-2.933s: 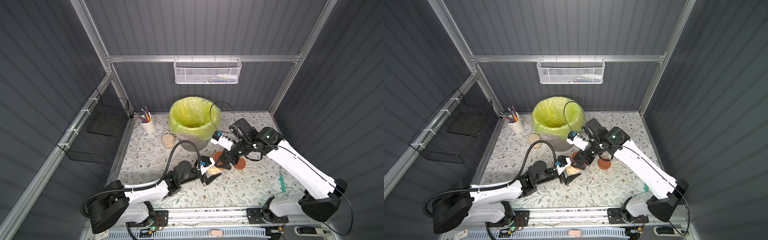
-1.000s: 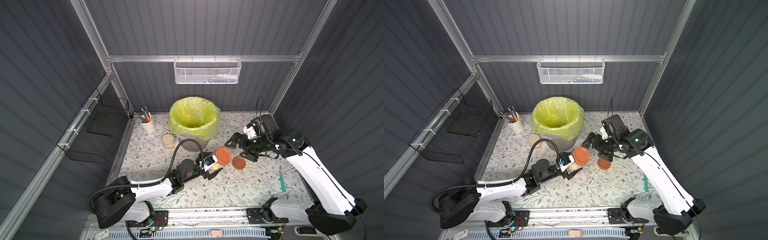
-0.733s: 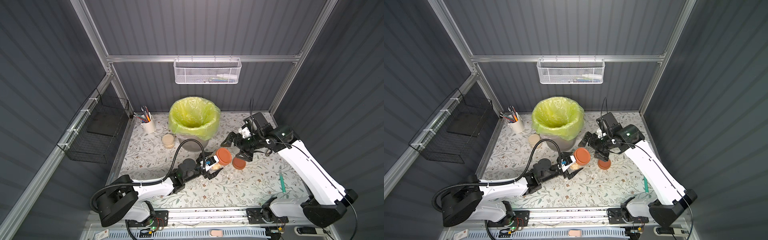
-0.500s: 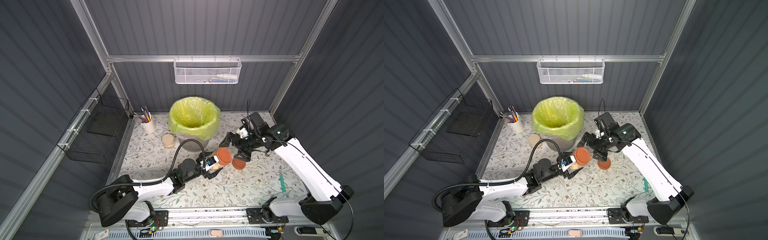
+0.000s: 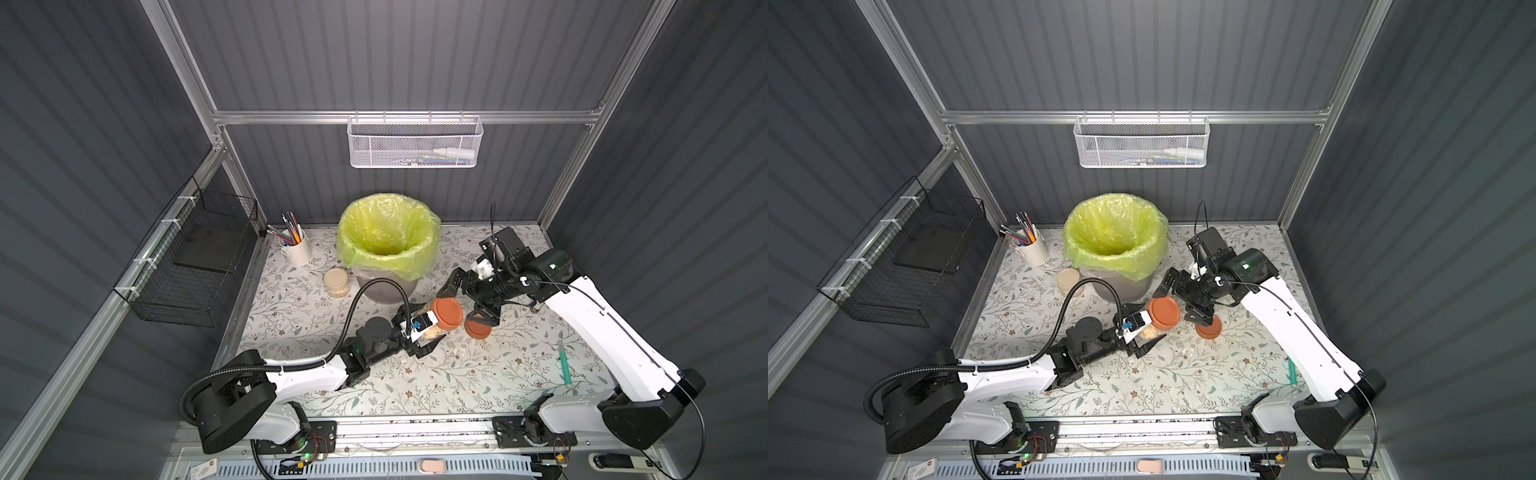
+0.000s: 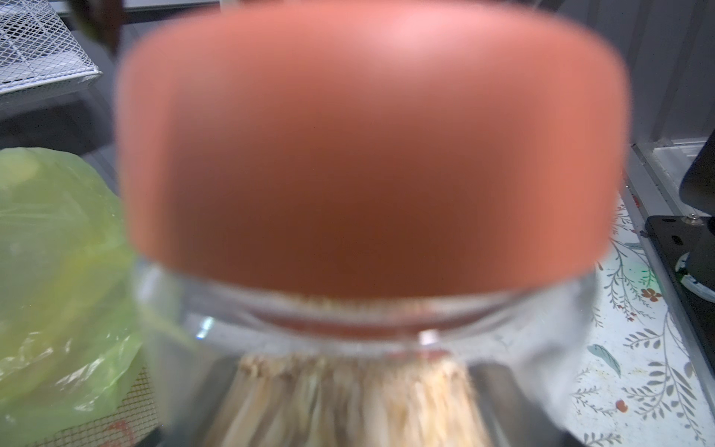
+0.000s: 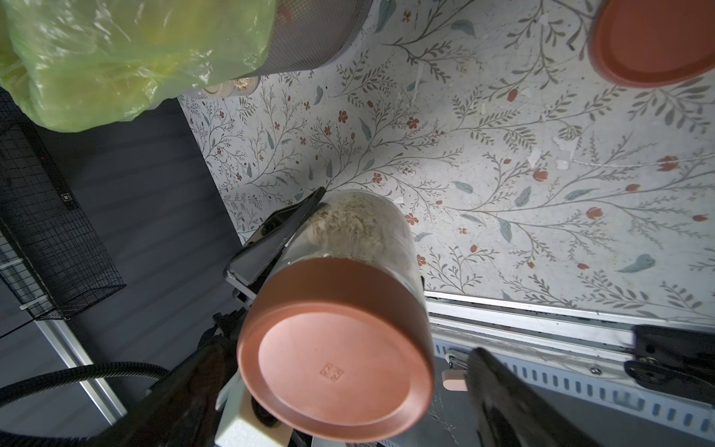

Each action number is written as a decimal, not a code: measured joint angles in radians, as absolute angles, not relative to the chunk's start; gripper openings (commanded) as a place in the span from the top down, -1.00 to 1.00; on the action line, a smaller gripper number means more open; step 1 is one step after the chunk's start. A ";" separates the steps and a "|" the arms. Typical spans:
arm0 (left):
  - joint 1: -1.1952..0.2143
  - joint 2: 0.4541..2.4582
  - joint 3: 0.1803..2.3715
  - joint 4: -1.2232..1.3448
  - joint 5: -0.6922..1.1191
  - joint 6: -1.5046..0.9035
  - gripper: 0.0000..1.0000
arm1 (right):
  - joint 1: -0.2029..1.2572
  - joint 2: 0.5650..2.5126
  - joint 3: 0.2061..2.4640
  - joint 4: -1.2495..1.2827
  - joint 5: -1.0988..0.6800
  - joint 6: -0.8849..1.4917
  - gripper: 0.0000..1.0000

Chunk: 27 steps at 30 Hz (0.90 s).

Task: Empty expired oatmeal from jars
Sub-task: Unscrew the lid from the jar.

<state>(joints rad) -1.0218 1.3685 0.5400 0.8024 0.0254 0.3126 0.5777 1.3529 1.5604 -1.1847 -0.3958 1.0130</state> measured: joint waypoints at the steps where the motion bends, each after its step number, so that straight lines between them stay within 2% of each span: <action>1: -1.022 1.369 0.540 0.802 0.025 0.313 0.74 | 0.581 1.356 1.561 -1.183 -0.397 1.013 -0.98; 17: -1.022 1.369 0.540 0.802 0.025 0.312 0.74 | 0.609 1.416 1.585 -1.183 -0.401 0.989 -0.91; 25: -1.021 1.369 0.540 0.805 0.025 0.312 0.74 | 0.618 1.416 1.585 -1.192 -0.400 0.974 -0.81; 27: -1.021 1.369 0.540 0.804 0.025 0.312 0.74 | 0.620 1.418 1.585 -1.196 -0.400 0.963 -0.72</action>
<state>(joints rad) -1.0210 1.3685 0.5400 0.8040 0.0250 0.3122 0.6201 1.4178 1.5848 -1.1957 -0.3996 0.9627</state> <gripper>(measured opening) 0.877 0.896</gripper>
